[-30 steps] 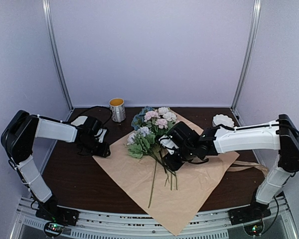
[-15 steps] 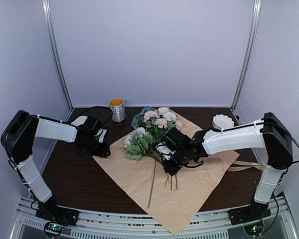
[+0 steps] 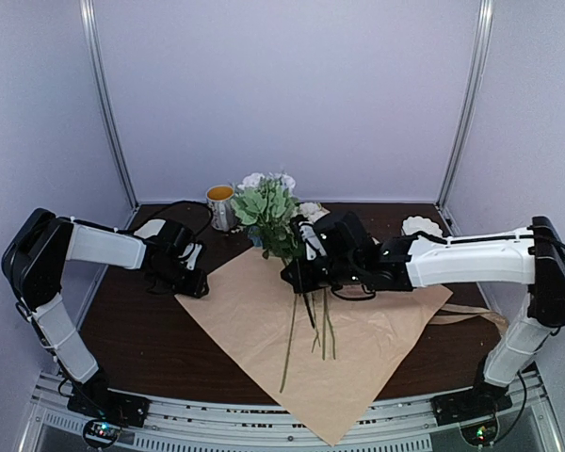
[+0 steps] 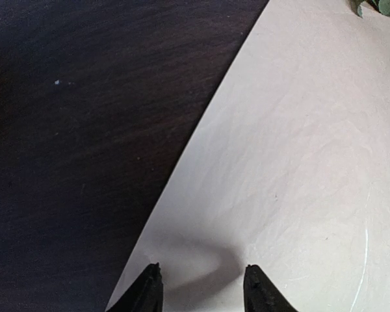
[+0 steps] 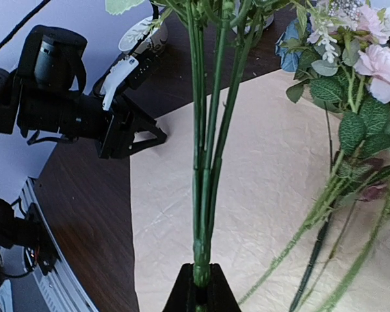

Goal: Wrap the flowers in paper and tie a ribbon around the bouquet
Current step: Adjust the fake flower on the flattened wrapping paper.

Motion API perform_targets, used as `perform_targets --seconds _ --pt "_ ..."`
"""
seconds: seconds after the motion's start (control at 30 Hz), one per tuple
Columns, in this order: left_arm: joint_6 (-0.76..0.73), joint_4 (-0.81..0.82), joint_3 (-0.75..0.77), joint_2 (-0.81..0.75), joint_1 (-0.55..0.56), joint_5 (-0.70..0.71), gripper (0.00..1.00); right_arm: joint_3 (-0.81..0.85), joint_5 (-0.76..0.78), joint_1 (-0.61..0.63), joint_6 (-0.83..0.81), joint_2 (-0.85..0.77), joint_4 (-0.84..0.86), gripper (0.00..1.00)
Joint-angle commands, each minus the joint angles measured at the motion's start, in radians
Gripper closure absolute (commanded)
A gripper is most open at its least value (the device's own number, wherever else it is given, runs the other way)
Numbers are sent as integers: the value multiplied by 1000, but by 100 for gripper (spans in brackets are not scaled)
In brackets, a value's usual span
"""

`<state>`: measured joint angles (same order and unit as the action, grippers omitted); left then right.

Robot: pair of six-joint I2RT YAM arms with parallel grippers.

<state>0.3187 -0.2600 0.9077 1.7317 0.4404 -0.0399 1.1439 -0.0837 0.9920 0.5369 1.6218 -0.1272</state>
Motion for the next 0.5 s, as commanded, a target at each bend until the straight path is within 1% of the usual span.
perform_targets --seconds 0.0,0.1,0.17,0.23,0.4,0.47 --pt "-7 -92 -42 45 -10 20 54 69 8 12 121 145 161 100" --pt "-7 -89 -45 46 -10 21 54 155 -8 11 96 253 91 100" --pt "-7 -85 -46 46 -10 19 54 178 20 10 73 295 36 100" --pt "-7 -80 -44 49 -10 18 54 173 48 2 66 315 12 100" --pt "-7 -86 -28 64 -11 18 54 157 48 -21 67 364 -59 100" --pt "-7 -91 -26 66 -11 22 54 121 57 -32 72 357 -54 100"
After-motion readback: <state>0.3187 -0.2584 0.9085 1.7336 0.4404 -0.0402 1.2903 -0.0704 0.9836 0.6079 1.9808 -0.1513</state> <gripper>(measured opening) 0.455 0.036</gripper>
